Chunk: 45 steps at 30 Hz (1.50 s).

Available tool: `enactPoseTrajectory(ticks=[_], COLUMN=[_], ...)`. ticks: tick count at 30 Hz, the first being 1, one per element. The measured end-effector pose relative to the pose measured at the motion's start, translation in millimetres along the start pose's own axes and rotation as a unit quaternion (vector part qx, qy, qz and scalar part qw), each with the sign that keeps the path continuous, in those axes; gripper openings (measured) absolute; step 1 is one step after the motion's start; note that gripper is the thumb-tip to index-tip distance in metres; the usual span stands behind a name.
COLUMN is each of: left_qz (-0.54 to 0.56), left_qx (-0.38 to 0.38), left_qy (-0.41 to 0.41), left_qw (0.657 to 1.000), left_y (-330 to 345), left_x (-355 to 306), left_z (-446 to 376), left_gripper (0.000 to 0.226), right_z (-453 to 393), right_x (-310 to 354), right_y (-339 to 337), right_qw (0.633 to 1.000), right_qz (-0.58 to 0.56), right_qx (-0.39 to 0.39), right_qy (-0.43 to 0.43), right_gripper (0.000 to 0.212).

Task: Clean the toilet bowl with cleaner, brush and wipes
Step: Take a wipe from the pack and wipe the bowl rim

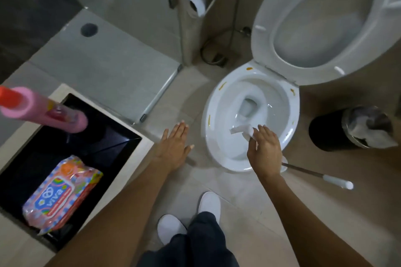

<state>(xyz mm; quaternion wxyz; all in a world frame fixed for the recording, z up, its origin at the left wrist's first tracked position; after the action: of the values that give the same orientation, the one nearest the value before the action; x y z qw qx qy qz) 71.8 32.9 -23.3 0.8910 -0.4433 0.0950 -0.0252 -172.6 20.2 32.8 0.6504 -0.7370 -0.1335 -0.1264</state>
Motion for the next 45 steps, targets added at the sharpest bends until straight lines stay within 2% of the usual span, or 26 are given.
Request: enactPoseTrajectory(ticks=[6,9,12,14,17,20,24,27,32,36,45], left_qz=[-0.018,-0.025,-0.033,-0.045,-0.052,-0.06,-0.062,-0.056,-0.05,-0.04,-0.027], left_qx=[0.028,0.048,0.052,0.049,0.055,0.051,0.035,0.013,-0.004,-0.012,-0.024], left_qy=[0.045,0.079,0.11,0.127,0.149,0.162,0.186,0.207,0.219,0.229,0.244], left_qw=[0.998,0.995,0.992,0.99,0.986,0.984,0.98,0.977,0.974,0.973,0.969], left_y=[26.0,49.5,72.7,87.3,108.2,122.2,126.0,126.2,128.1,130.8,129.4], left_x=[-53.5,-74.4,-81.9,-80.8,-75.7,-67.5,-60.2,-59.5,-58.0,-58.9,-54.4], left_z=[-29.1,-41.5,-57.1,-65.9,-74.8,-80.5,-87.6,-93.0,-99.4,-107.6,-111.1], left_gripper=[0.064,0.063,0.061,0.06,0.059,0.059,0.06,0.06,0.057,0.06,0.061], right_z=[12.3,26.3,41.5,51.8,71.5,98.6,121.2,122.0,120.9,118.8,120.4], right_x=[-47.9,-58.3,-60.4,-54.1,-37.9,-24.5,-20.7,-19.3,-21.0,-26.0,-18.9], right_y=[12.7,27.2,50.4,68.8,102.6,139.5,172.2,177.8,184.1,191.7,209.1], right_qw=[0.997,0.995,0.993,0.995,0.997,0.993,0.984,0.985,0.981,0.981,0.983], right_qz=[-0.034,-0.044,-0.045,-0.039,-0.006,0.033,0.036,0.013,0.057,0.02,0.007], right_qx=[0.021,0.033,0.042,0.042,0.059,0.114,0.171,0.166,0.184,0.19,0.18], right_qy=[0.066,0.081,0.099,0.086,0.044,0.01,0.023,0.034,0.025,0.044,0.025], right_gripper=[0.03,0.036,0.034,0.028,0.035,0.037,0.046,0.043,0.054,0.064,0.049])
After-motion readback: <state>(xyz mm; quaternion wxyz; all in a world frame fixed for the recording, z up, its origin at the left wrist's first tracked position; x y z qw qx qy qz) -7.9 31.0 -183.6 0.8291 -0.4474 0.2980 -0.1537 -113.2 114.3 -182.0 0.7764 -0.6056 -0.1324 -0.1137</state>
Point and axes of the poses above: each hand's wrist, its own z-axis away from the middle knuckle, its own y-axis out of the palm, x = y × z, the point moved 8 cm from there along -z, towards the middle knuckle, and after that the axes turned 2 degrees about x, right-handed, at the moved point
